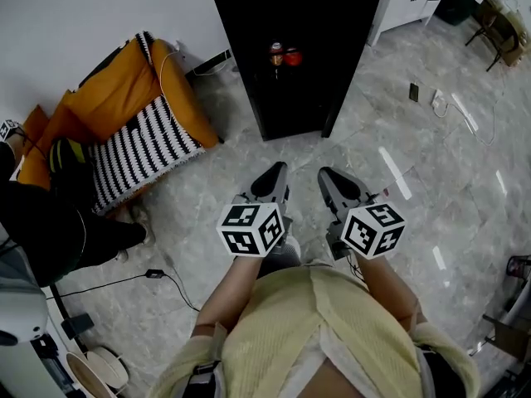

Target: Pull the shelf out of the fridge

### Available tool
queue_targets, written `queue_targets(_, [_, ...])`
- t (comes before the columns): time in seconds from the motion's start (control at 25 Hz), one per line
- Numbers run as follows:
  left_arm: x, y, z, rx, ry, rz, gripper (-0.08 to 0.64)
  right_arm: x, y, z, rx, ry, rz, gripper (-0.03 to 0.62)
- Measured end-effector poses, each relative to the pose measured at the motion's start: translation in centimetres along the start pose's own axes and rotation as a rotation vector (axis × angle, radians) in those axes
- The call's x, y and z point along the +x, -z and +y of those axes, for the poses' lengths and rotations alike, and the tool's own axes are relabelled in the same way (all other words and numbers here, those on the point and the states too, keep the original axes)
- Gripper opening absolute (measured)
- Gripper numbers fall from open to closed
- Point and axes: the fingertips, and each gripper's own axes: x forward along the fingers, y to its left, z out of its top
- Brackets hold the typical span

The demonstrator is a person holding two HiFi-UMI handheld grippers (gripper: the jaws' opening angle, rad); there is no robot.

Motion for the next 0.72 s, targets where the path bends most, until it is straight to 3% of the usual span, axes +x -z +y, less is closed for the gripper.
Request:
queue_targets(0.32, [2.9, -1.0, 1.4, 0.063, 0.031, 0.054, 0.023, 3.2, -1.4, -1.0, 0.001, 0.011, 0.01, 0.031])
queue_targets(0.72, [4.5, -3.3, 4.9, 0.015, 0.04, 0.051, 0.025, 7.4, -2.8, -0.5, -0.033, 0.029, 0.019, 0.031])
